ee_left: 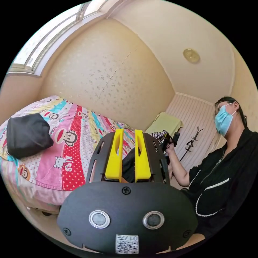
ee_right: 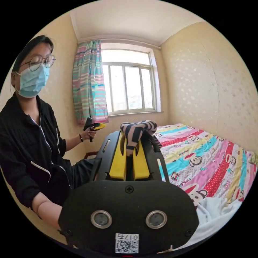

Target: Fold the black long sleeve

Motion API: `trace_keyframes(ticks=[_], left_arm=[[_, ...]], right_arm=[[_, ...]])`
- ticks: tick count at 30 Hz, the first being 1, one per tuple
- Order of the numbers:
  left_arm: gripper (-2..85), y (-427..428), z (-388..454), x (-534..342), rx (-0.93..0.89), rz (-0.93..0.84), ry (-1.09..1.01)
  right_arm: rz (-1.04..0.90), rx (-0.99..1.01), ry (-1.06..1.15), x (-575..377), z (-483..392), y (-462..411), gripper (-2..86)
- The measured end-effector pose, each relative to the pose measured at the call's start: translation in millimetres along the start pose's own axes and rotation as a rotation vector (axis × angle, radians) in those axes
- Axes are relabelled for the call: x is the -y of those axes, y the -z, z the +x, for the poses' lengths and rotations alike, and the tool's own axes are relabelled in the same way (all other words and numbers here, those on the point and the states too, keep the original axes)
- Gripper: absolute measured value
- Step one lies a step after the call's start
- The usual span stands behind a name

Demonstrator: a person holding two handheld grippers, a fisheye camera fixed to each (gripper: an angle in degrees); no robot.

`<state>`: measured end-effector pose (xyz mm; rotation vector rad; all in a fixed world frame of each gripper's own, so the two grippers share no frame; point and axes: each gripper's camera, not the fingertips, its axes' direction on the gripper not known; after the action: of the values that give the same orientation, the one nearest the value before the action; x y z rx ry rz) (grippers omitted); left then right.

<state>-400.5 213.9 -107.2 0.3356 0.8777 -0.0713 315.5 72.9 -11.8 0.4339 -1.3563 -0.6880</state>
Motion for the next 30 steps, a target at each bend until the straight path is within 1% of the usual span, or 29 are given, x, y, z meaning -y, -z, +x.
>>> trace_keyframes(ticks=[1, 2, 3, 5, 6, 8, 10, 12, 15, 17, 18, 19, 21, 24, 26, 28, 30], left_arm=[[9.0, -28, -2, 3, -0.084, -0.088, -0.024], [10.7, -56, -2, 7, -0.149, -0.169, -0.056], [10.9, -71, -1, 8, -0.178, -0.204, -0.074], [11.7, -123, 0, 16, -0.31, -0.308, -0.134], [12.0, -135, -2, 17, -0.349, -0.332, -0.125], [12.6, -174, -6, 24, -0.522, -0.434, -0.078], [13.3, -184, -3, 25, -0.588, -0.408, -0.101], [13.9, -188, 3, 22, -0.617, -0.371, -0.134], [15.1, -203, 11, 16, -0.795, -0.381, -0.125], [15.5, -216, 15, 9, -1.012, -0.297, -0.052], [15.5, -220, 16, 7, -1.06, -0.279, -0.022], [15.5, -231, 19, 3, -1.13, -0.262, 0.024], [15.6, -246, 29, -2, -1.159, -0.264, 0.038], [15.8, -265, 64, -5, -1.204, -0.323, -0.044], [15.9, -276, 96, -10, -1.275, -0.388, -0.105], [15.2, -271, 113, -12, -1.294, -0.374, -0.147], [13.4, -254, 119, -10, -1.299, -0.278, -0.149]], right_arm=[[0.017, 0.046, 0.038, 7, -4, -2, 0.0], [0.051, 0.14, 0.11, 21, -11, -3, 0.0], [0.084, 0.225, 0.173, 33, -17, -4, 0.1], [0.114, 0.332, 0.241, 50, -23, -4, 0.1], [0.135, 0.398, 0.274, 60, -27, -3, 0.1], [0.202, 0.491, 0.32, 70, -32, 4, 0.1], [0.305, 0.582, 0.366, 76, -35, 16, 0.1], [0.431, 0.688, 0.38, 82, -30, 34, 0.1], [0.458, 0.732, 0.357, 93, -23, 49, 0.1], [0.445, 0.765, 0.39, 99, -25, 54, 0.1], [0.436, 0.797, 0.42, 104, -28, 54, 0.1], [0.431, 0.808, 0.433, 107, -30, 54, 0.1], [0.381, 0.808, 0.458, 120, -38, 51, 0.1], [0.341, 0.789, 0.458, 133, -45, 50, 0.0], [0.338, 0.761, 0.449, 138, -46, 57, 0.0], [0.29, 0.659, 0.41, 143, -47, 65, 0.0], [0.172, 0.455, 0.317, 144, -47, 74, -0.1]])
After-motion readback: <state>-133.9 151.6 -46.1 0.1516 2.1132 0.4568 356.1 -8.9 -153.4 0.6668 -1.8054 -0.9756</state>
